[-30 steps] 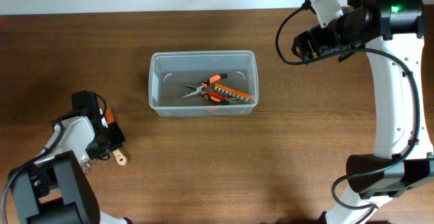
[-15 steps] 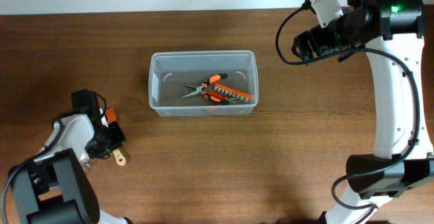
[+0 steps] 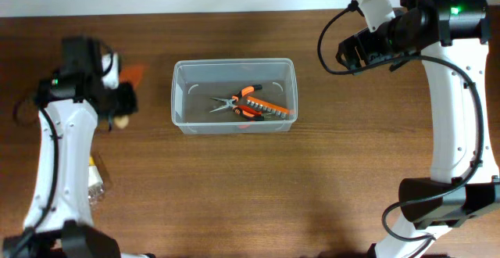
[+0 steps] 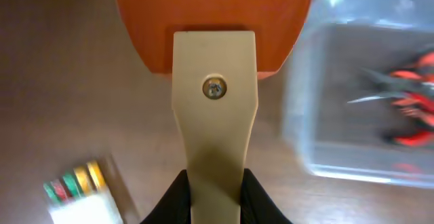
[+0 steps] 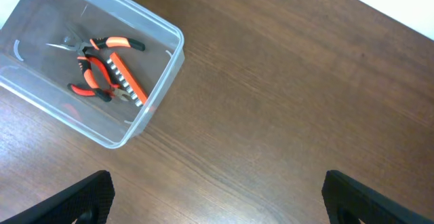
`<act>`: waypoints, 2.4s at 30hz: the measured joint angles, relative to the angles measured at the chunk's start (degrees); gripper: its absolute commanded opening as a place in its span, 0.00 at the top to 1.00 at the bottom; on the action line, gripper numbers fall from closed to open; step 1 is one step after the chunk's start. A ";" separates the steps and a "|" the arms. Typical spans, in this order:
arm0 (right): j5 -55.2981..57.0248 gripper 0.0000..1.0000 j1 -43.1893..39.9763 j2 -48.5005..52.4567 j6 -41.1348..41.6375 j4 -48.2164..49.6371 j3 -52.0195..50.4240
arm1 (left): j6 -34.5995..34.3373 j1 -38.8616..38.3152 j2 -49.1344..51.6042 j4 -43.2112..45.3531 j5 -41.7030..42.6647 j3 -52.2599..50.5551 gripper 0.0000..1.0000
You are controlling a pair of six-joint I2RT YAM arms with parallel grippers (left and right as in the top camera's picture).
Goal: Pack container
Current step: 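Lift the orange scraper and carry it over the container, then open the left gripper to drop the scraper and withdraw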
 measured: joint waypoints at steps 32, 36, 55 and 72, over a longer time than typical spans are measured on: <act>0.00 0.01 0.00 0.00 0.02 -0.02 0.00 | 53.94 -25.18 22.12 9.07 1.42 8.24 0.98; 0.00 0.02 0.00 0.00 0.02 -0.02 0.00 | 54.31 -25.18 25.94 8.98 1.75 8.24 0.94; 0.00 0.01 0.00 0.00 0.02 -0.33 0.00 | 46.49 -25.11 28.24 6.12 0.04 12.46 0.16; 0.02 0.02 0.00 0.00 0.02 -0.59 0.00 | 15.89 -3.72 3.56 -22.08 -6.88 27.69 0.01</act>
